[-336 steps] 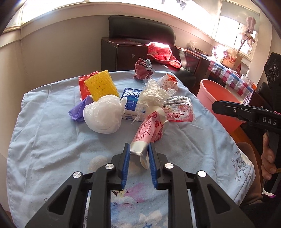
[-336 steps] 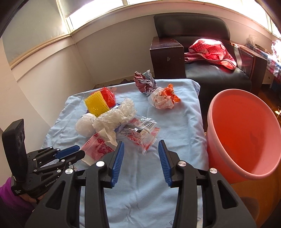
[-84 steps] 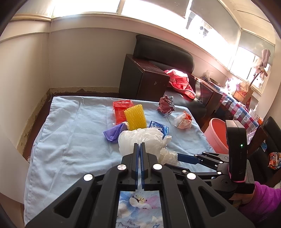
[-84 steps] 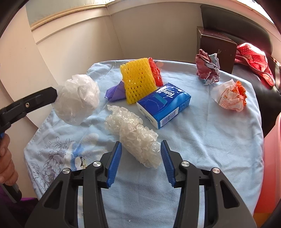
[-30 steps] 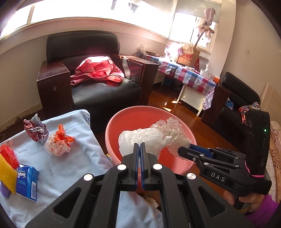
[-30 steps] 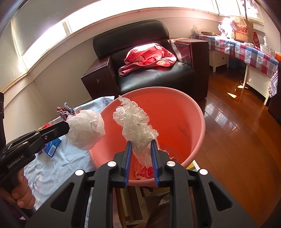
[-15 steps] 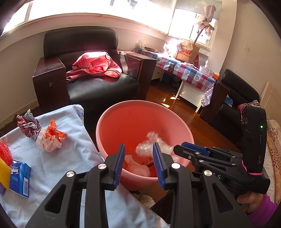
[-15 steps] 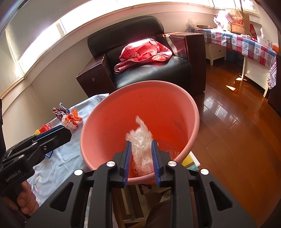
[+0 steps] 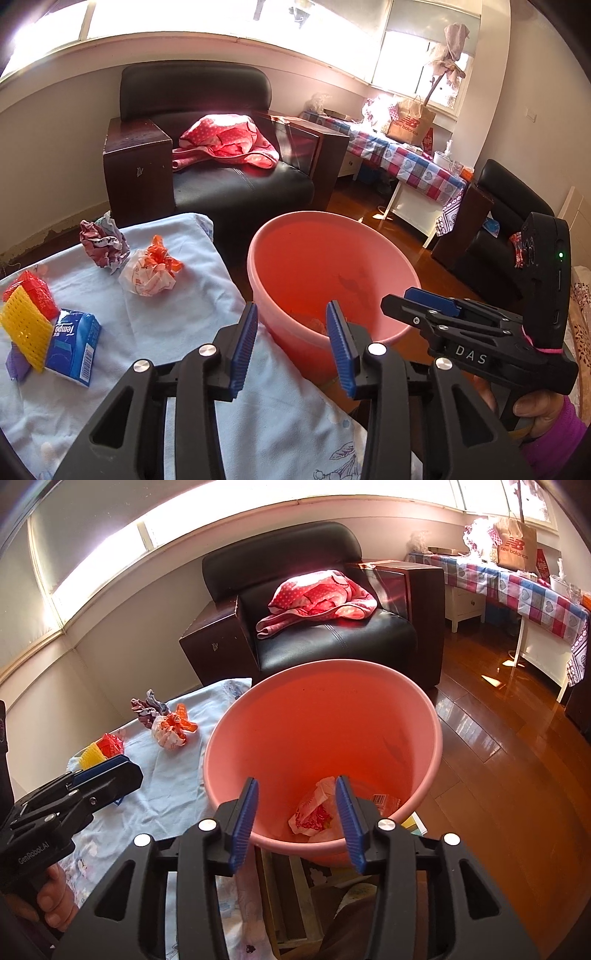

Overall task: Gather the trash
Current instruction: 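Carry both bags over the bucket and open both grippers to drop them, then move both grippers back over the table toward the remaining trash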

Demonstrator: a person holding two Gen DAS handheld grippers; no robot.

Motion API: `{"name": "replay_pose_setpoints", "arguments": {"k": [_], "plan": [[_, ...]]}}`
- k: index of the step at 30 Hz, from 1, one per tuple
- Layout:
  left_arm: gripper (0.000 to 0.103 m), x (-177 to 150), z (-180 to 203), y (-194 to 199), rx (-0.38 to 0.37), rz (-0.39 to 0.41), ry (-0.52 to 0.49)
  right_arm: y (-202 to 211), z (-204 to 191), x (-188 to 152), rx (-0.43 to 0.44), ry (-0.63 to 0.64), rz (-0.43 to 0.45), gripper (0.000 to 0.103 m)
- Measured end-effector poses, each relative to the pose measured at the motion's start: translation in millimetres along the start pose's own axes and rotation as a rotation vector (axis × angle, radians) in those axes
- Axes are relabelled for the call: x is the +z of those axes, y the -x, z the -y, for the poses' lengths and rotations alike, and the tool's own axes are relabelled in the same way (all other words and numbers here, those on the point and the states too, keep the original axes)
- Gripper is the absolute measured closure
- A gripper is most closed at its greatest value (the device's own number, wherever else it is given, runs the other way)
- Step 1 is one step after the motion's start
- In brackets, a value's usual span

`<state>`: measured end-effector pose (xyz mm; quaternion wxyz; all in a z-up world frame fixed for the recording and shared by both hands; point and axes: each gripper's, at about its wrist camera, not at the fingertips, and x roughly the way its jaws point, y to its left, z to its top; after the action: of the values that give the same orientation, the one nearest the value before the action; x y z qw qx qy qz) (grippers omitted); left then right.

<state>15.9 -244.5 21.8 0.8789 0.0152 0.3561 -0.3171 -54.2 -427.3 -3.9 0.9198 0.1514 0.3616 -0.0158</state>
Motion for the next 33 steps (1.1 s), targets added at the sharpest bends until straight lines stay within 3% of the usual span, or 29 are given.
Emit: {"name": "replay_pose_setpoints", "arguments": {"k": [7, 20, 27, 33], "plan": [[0.059, -12, -28, 32, 0.069, 0.047, 0.016, 2, -31, -2, 0.018, 0.063, -0.003, 0.059], [0.059, -44, -124, 84, 0.268, 0.091, 0.183, -10, -84, -11, 0.084, 0.143, -0.050, 0.059], [0.059, -49, -182, 97, 0.378, 0.122, 0.274, -25, -105, -12, 0.112, 0.186, -0.082, 0.059], [0.059, -42, -221, 89, 0.428, 0.124, 0.307, -42, -120, -11, 0.136, 0.203, -0.109, 0.059]]}}
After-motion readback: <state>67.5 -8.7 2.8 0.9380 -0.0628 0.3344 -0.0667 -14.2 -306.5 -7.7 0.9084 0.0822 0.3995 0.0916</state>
